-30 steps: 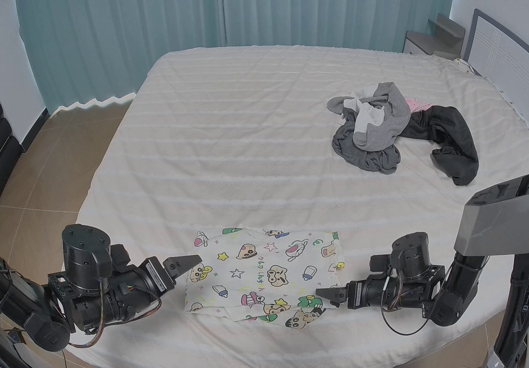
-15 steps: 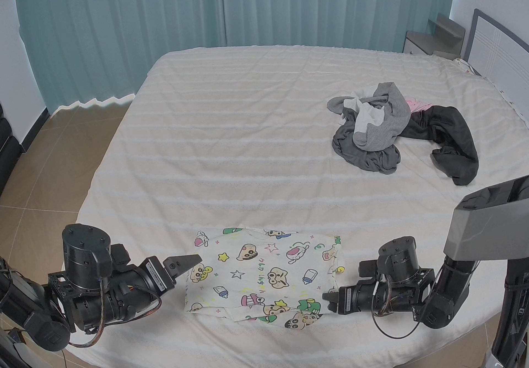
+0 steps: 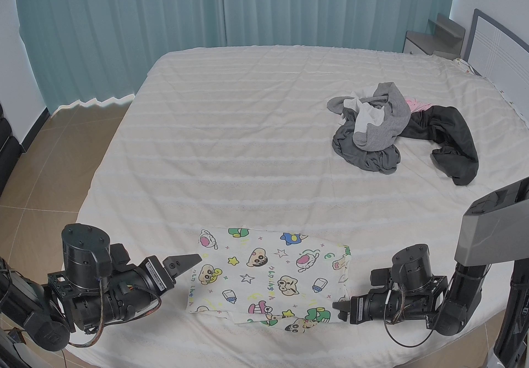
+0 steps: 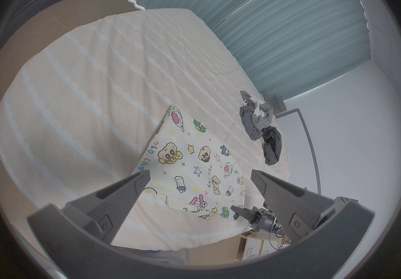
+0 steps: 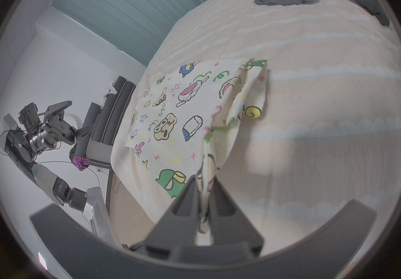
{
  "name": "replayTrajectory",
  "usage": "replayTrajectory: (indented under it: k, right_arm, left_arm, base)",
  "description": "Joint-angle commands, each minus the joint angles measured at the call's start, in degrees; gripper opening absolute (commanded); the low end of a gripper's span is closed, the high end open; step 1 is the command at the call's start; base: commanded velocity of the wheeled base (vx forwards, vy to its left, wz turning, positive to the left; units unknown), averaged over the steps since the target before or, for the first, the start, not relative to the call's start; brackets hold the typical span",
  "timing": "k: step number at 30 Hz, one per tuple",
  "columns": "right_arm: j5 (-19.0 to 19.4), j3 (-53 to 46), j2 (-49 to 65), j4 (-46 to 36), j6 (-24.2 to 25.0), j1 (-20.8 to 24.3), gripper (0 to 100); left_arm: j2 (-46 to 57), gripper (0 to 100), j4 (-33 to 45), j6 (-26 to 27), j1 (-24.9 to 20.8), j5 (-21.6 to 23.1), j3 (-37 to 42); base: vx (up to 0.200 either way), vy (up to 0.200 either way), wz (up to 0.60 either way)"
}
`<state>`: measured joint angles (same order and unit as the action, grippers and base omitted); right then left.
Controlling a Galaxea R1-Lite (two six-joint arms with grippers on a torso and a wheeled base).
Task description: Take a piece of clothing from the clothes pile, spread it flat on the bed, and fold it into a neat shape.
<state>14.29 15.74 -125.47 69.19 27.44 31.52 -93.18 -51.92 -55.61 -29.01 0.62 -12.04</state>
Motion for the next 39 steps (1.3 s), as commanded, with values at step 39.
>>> replayTrajectory:
  k: [39]
  right_arm:
    - [0.4, 16.0, -1.8, -14.0, 4.8, -6.7, 100]
  left_arm:
    - [-28.7, 100, 3.1, 26.2, 19.7, 19.0, -17.4]
  base:
    - [0.0, 0.0, 0.0]
